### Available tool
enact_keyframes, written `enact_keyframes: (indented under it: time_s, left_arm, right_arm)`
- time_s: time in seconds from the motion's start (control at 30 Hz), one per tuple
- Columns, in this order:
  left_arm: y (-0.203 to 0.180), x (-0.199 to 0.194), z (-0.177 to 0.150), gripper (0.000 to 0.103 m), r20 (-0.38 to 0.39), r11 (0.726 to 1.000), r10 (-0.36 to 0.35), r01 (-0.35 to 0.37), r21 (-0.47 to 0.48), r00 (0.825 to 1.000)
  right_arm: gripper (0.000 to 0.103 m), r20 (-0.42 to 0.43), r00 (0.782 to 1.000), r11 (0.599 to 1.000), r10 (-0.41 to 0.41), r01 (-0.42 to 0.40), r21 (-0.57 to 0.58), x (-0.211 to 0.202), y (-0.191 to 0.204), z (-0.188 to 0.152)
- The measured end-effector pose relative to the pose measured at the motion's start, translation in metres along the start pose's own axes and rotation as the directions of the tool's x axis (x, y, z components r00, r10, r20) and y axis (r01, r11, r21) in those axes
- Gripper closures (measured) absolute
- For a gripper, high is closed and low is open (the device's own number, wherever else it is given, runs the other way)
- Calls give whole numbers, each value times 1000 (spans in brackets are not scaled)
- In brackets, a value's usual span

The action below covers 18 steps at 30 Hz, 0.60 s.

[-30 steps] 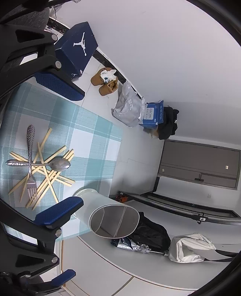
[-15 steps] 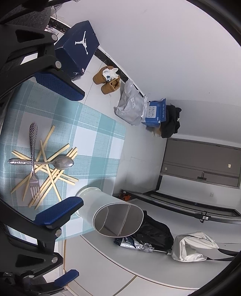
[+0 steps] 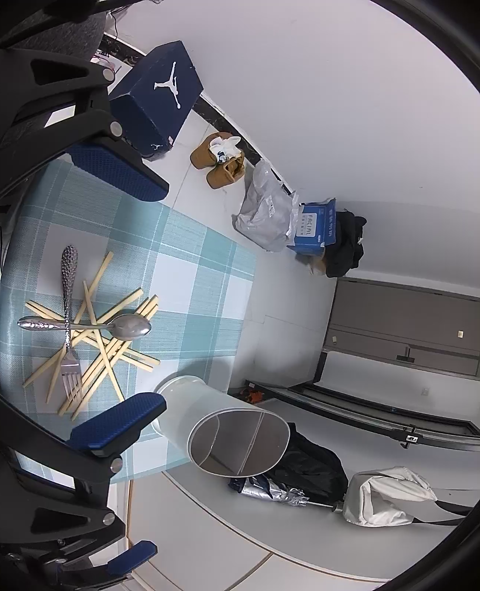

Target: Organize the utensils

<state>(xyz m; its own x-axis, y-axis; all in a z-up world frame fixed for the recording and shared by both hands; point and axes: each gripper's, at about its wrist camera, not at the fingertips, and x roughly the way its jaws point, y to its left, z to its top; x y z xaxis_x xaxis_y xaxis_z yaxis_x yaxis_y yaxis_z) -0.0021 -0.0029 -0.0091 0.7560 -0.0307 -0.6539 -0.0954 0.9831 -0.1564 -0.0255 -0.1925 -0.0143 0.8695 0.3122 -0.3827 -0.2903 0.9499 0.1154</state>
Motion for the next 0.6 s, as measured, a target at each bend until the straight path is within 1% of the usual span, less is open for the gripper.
enact_keyframes:
  time_s: [0.27, 0.47, 0.6]
  left_arm:
    - [2, -1, 0, 1, 4, 1000, 3, -3, -7, 1000]
    - [2, -1, 0, 1, -9, 1000, -3, 3, -6, 1000]
    - [3, -1, 1, 1, -10, 1000, -8, 8, -8, 1000]
  right_arm:
    - [0, -1, 1000, 1000, 23, -23, 13, 0, 0, -1]
    - [0, 4, 1000, 1000, 21, -21, 12, 0, 0, -1]
    - [0, -11, 1000, 999, 29, -28, 17, 1, 0, -1]
